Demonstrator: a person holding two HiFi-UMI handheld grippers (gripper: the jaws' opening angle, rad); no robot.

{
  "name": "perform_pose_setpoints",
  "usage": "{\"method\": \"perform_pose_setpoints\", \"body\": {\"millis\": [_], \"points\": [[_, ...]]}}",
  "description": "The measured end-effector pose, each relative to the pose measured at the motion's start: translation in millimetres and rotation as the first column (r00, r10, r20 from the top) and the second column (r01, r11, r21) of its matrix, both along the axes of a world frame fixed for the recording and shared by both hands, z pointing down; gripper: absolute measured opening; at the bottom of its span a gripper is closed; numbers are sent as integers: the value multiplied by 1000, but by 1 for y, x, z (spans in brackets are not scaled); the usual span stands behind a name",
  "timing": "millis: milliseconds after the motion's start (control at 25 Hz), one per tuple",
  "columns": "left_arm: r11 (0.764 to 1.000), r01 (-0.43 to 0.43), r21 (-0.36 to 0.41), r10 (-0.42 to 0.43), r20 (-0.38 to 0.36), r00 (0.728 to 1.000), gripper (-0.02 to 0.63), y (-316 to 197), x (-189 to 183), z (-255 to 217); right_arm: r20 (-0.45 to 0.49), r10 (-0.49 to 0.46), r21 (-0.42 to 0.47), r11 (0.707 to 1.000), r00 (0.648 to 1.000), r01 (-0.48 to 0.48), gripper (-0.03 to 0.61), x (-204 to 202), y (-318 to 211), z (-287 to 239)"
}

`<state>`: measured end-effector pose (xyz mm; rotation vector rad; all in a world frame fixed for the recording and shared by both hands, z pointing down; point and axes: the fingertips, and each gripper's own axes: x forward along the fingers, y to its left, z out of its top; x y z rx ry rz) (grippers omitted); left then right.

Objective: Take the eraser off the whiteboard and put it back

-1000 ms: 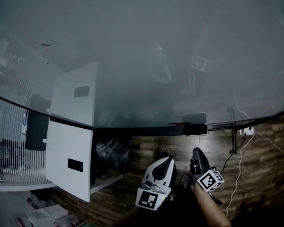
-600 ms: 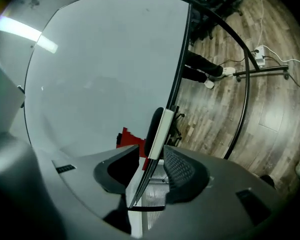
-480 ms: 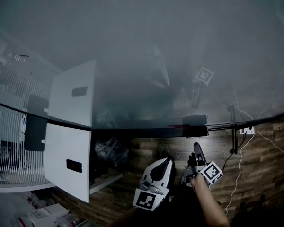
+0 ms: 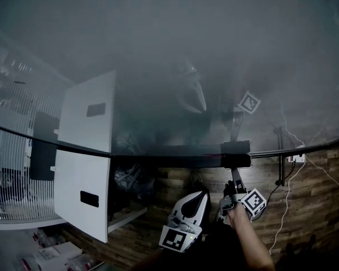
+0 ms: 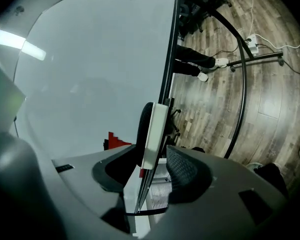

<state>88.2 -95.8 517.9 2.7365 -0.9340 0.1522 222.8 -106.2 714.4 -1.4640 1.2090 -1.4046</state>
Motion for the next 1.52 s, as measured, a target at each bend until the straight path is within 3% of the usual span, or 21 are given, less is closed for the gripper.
{"method": "perform_pose_setpoints", "body": {"millis": [240, 1040, 1520], "points": [[1000, -10, 17, 10, 13, 1000, 8, -11, 2, 0, 30, 10, 19, 1000, 1000, -10, 173, 1, -12, -5], [1000, 7, 18, -7, 15, 1000, 8, -14, 0, 2, 55, 18, -40, 999, 998, -16, 140, 2, -2, 2], [999, 29, 15, -29, 4, 1000, 8, -8, 0, -3, -9, -13, 0, 1000, 1000, 13, 137, 7, 2, -17]]}}
